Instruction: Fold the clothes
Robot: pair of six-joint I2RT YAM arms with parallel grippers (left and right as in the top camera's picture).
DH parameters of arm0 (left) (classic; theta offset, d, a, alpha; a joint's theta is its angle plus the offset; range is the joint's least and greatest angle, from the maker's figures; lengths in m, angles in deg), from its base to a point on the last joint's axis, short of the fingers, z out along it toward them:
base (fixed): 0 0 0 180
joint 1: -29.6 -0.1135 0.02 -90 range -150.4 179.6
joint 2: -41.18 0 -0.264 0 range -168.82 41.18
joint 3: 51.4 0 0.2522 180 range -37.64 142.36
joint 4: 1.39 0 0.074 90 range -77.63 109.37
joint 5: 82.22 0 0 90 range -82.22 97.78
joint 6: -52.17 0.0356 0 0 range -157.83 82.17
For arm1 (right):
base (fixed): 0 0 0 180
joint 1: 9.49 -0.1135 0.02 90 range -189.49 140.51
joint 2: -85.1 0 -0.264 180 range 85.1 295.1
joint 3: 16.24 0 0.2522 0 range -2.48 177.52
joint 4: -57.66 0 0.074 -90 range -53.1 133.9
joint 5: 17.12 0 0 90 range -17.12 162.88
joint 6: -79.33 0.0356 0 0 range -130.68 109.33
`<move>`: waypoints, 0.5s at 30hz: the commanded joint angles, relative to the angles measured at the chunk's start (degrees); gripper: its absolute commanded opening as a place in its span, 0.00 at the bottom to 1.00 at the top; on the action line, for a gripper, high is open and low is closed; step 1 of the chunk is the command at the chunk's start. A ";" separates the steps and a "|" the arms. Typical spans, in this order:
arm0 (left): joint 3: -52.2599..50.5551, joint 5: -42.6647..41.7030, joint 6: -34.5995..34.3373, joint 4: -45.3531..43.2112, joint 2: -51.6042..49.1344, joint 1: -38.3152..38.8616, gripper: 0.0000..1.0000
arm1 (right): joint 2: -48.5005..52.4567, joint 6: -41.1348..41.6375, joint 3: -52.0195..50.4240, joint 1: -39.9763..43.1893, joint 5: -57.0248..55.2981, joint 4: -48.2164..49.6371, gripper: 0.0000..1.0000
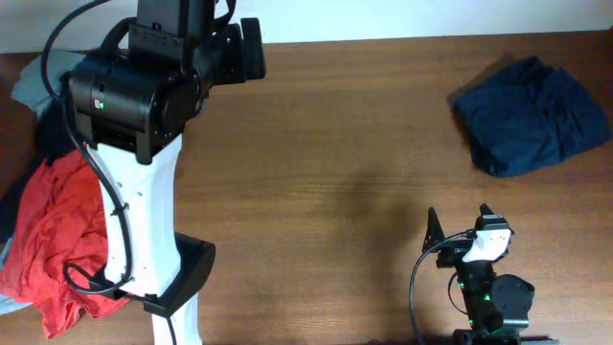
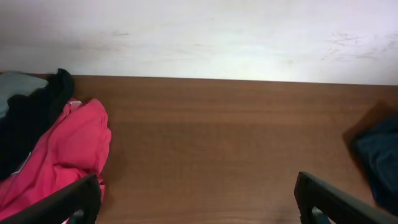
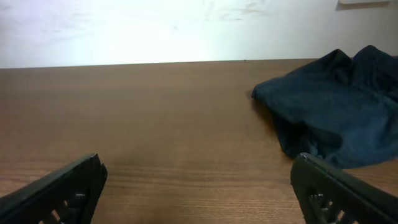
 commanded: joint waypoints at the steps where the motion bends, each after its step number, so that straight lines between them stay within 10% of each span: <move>1: -0.17 0.81 -0.55 0.20 -0.55 -0.09 0.99 | 0.11 0.26 -0.26 0.42 0.74 -0.33 0.99; 15: -5.29 2.25 -0.31 -2.32 -0.61 1.44 0.99 | 0.11 0.24 -0.26 0.42 0.74 -0.33 0.99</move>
